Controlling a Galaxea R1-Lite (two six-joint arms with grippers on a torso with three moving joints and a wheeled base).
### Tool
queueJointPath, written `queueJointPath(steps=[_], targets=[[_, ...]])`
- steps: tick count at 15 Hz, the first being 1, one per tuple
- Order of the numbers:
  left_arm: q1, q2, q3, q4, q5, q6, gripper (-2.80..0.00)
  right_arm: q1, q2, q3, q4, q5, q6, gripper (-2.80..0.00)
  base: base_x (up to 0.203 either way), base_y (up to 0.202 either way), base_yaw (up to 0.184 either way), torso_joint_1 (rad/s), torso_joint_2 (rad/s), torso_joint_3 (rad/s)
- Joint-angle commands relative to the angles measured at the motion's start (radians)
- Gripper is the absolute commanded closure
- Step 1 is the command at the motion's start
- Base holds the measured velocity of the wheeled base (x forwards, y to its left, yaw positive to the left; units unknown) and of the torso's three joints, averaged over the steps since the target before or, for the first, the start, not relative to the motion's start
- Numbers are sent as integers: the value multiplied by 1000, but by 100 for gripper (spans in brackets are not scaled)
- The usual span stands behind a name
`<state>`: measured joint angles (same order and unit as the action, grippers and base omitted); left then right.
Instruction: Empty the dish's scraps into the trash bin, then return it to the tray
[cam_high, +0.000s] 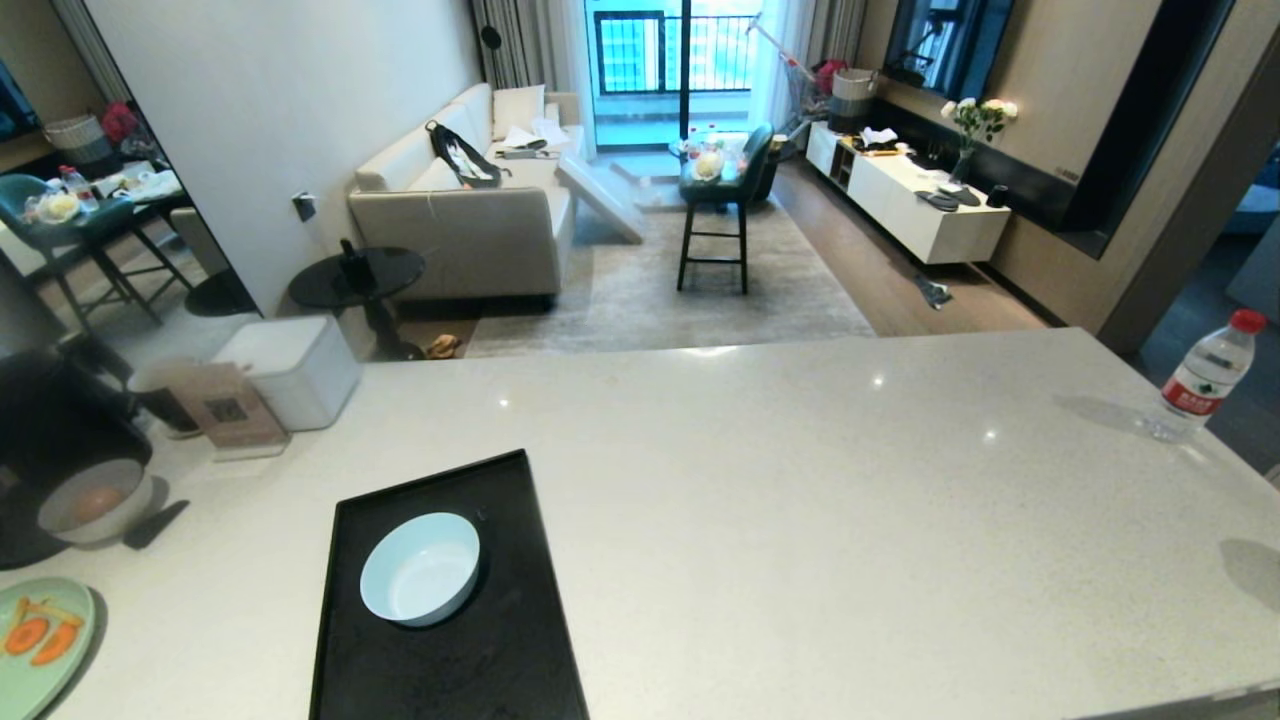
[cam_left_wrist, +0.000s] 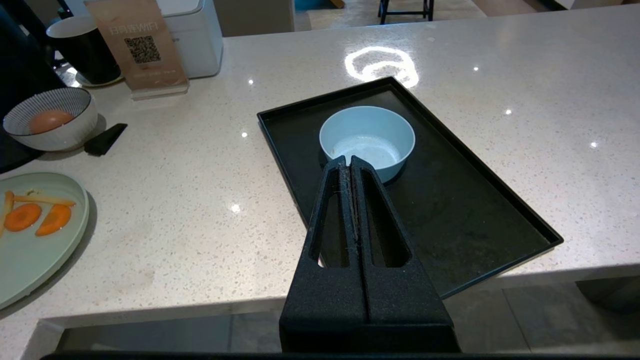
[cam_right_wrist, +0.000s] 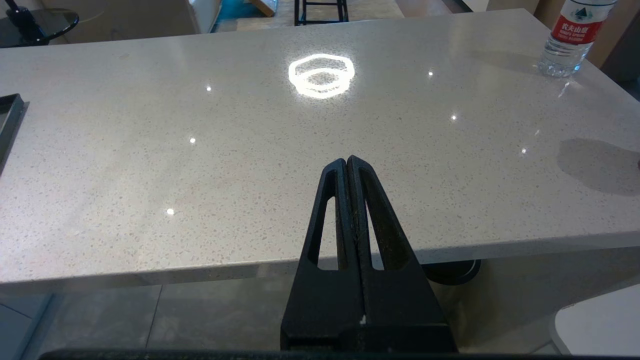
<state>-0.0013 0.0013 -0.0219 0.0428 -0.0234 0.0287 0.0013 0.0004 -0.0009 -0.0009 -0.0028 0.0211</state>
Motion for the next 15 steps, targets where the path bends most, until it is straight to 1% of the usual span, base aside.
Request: queueJointPath(steps=[1, 15], targets=[[0, 0, 0, 0, 0, -1, 0, 0, 0, -1, -1, 0, 0, 0, 0, 0, 0, 0, 0, 0], [0, 0, 0, 0, 0, -2, 0, 0, 0, 0, -2, 0, 0, 0, 0, 0, 0, 0, 0, 0]])
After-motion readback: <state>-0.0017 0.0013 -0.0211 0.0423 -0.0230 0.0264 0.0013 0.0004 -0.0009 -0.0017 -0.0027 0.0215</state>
